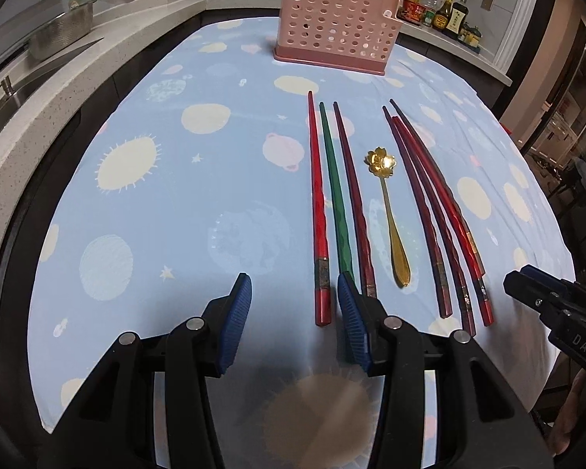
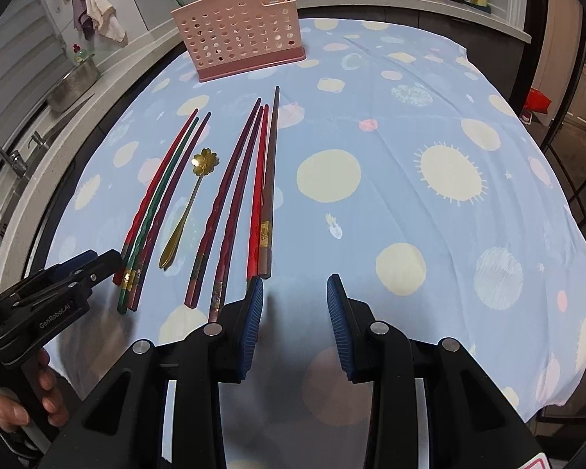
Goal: Organize utensils
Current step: 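Move the left tool to a red chopstick while the right tool approaches a dark-brown chopstick, then close the left gripper on the red chopstick while the right gripper closes on the brown chopstick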
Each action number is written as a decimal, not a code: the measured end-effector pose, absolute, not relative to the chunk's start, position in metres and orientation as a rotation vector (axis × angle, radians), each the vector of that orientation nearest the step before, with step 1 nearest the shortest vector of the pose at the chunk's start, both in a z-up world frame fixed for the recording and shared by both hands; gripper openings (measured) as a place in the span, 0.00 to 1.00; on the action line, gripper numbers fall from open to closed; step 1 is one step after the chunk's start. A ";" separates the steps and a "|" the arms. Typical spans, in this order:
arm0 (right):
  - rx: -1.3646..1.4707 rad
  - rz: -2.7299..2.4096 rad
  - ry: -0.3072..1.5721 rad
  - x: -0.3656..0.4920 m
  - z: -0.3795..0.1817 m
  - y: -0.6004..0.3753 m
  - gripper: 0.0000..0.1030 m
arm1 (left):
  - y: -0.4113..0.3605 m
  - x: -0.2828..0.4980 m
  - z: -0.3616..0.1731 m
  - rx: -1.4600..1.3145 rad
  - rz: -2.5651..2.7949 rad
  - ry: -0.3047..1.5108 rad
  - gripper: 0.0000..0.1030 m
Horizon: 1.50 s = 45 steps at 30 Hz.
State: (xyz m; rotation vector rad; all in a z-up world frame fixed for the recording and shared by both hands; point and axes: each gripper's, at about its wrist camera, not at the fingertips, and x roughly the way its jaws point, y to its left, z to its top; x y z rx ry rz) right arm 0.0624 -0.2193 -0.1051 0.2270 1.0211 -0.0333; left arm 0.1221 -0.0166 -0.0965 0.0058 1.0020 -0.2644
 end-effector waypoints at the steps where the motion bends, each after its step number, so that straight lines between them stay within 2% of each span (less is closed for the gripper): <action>1: 0.226 -0.033 1.021 0.062 -0.105 -0.219 0.33 | -0.017 0.123 -0.097 0.009 -0.264 1.001 0.42; 6: 0.225 -0.032 1.027 0.063 -0.107 -0.218 0.33 | -0.017 0.126 -0.103 0.019 -0.250 1.007 0.40; 15: 0.220 -0.016 1.038 0.072 -0.113 -0.214 0.32 | -0.013 0.128 -0.103 0.024 -0.237 1.001 0.20; 17: 0.218 -0.009 1.035 0.075 -0.114 -0.212 0.30 | -0.013 0.128 -0.103 0.026 -0.239 1.002 0.17; 22: 0.207 -0.005 1.023 0.088 -0.113 -0.210 0.23 | -0.013 0.130 -0.103 0.024 -0.240 1.005 0.16; 29: 0.201 -0.009 1.026 0.102 -0.117 -0.210 0.19 | -0.014 0.130 -0.103 0.028 -0.239 1.006 0.17; 45: 0.185 -0.008 1.025 0.108 -0.126 -0.211 0.16 | -0.012 0.132 -0.104 0.001 -0.246 1.010 0.17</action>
